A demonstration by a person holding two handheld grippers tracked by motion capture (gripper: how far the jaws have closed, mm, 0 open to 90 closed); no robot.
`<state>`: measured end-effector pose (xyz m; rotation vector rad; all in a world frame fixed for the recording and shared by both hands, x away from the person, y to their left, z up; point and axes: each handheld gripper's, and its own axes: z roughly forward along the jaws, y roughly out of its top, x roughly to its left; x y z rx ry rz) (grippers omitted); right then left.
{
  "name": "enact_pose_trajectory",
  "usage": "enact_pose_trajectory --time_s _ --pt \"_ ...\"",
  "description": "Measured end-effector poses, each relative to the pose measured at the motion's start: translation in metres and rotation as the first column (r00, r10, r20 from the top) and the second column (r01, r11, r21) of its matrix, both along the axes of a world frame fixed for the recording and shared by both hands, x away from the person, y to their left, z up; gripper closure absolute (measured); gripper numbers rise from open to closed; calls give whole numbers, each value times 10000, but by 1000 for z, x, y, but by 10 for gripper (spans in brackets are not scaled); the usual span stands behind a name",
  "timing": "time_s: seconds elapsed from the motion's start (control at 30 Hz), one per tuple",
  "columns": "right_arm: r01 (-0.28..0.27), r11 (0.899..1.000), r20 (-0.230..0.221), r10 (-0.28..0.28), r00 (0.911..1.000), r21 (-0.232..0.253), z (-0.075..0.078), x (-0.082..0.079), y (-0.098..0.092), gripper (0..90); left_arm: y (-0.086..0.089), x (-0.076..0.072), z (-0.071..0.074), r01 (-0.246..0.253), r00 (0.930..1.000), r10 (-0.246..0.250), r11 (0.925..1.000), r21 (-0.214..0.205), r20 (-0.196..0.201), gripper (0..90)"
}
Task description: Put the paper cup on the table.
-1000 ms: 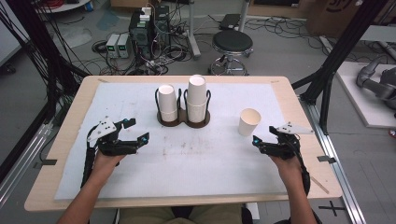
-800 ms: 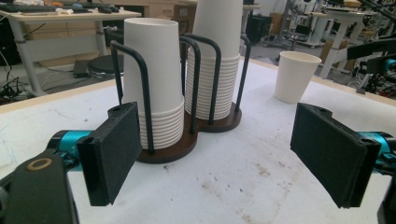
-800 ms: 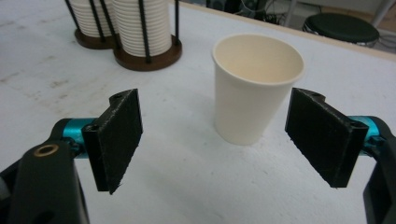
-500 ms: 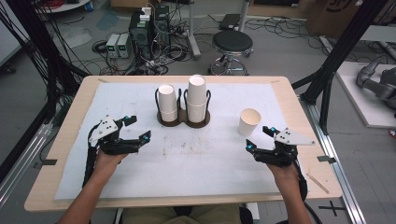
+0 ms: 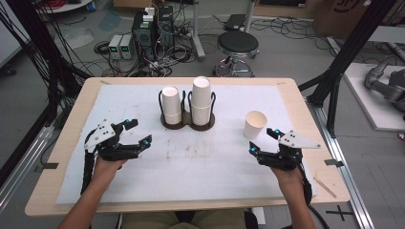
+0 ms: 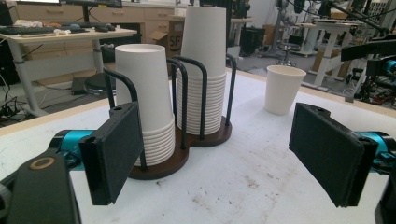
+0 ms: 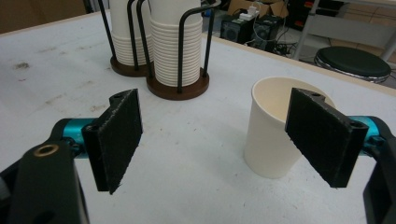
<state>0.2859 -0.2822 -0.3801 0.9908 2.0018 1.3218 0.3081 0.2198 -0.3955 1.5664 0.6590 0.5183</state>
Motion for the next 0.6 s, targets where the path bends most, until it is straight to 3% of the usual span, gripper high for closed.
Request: enact_pose_trajectory --time_s 0.6 --pt "-29 10000 50 29 10000 -89 -2 4 0 197 1 3 -3 -148 9998 149 9999 90 -93 172"
